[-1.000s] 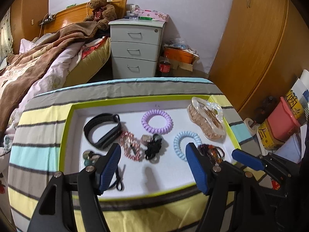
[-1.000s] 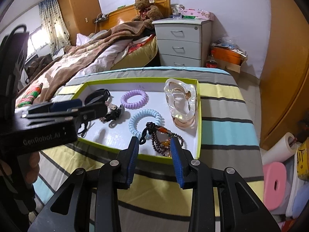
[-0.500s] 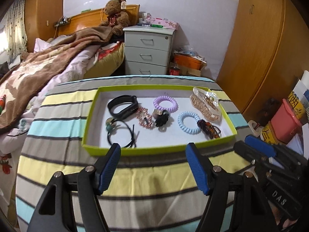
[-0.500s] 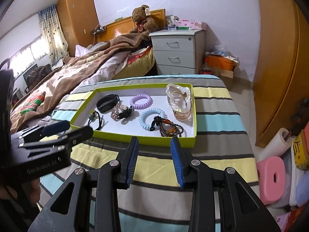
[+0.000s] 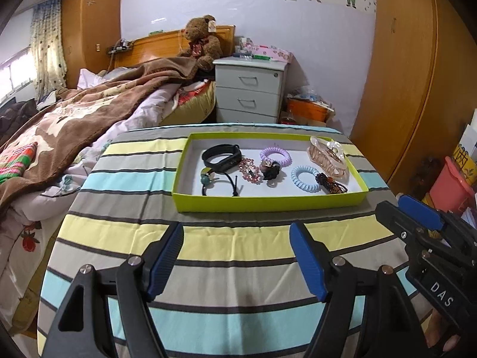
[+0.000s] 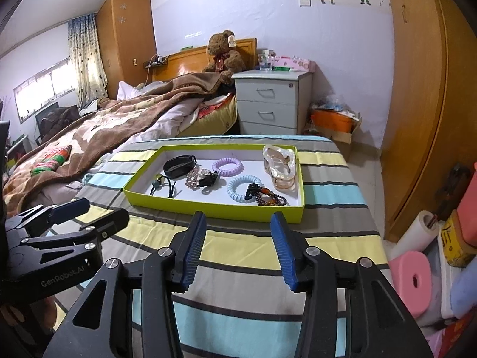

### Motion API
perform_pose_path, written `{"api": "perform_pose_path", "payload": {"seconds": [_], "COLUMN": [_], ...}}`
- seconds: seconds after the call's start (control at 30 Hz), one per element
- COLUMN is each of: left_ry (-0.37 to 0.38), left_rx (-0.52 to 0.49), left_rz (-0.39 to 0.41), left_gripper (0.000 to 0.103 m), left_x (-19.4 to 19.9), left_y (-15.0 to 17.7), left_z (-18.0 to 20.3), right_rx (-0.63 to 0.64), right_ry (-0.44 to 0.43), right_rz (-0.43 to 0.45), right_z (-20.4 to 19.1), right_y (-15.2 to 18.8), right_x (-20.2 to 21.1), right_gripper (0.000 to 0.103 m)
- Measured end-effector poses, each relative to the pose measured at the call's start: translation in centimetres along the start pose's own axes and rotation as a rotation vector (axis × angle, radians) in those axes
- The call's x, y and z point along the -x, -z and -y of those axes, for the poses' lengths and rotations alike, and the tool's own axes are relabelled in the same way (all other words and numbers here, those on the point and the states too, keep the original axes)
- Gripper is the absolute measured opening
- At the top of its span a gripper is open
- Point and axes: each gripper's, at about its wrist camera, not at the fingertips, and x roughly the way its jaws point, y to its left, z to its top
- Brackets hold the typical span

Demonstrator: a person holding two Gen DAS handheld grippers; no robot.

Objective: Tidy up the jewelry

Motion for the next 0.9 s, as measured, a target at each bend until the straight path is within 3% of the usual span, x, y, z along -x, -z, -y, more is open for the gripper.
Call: {"api": "perform_pose_path", "payload": {"seconds": [0.37,0.9], "left_ry": [-0.044,-0.052], "left_rx": [-0.014,-0.015], "left_rz": [0.086,0.085], "left_gripper": [0.079,0.08], "left_x": [2.0,2.7], "left_y": [1.7,2.3], "left_z": [-0.3,-0.4], "right_rx": [-0.002,-0.005], "right_ry": [0.018,0.017], "right_rz": [0.05,0.054], "right_z": [-0.7,-0.9], "right_y": [1.1,1.3], "right_x": [1.4,1.7], "right_gripper": [0.046,0.046]}}
